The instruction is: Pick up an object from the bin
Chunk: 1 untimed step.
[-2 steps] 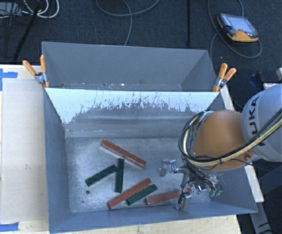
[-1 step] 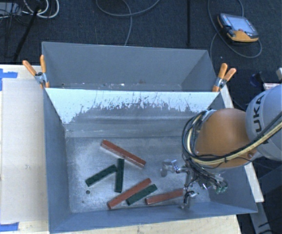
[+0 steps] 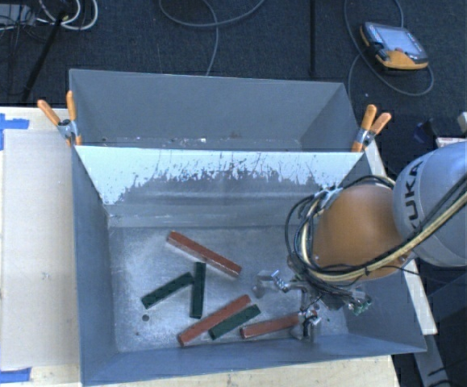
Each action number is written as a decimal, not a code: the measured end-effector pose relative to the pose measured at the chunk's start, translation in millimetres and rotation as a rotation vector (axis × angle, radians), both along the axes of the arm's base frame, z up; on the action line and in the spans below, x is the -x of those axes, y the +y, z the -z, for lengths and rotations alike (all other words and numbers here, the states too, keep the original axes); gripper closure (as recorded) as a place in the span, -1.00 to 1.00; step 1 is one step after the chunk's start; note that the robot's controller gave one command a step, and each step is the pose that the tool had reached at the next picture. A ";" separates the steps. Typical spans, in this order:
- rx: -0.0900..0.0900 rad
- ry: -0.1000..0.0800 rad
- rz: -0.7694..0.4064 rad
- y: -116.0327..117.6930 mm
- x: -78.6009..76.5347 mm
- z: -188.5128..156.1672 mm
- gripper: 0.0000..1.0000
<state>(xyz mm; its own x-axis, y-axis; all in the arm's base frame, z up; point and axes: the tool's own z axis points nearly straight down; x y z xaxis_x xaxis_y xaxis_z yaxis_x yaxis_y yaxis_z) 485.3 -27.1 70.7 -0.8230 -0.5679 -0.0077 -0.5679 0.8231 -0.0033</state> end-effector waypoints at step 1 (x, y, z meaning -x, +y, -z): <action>0.000 0.002 0.002 0.8 -1.8 -0.6 -1.00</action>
Offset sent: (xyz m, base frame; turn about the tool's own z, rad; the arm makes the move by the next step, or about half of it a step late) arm 0.0000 0.0000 0.0000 0.0000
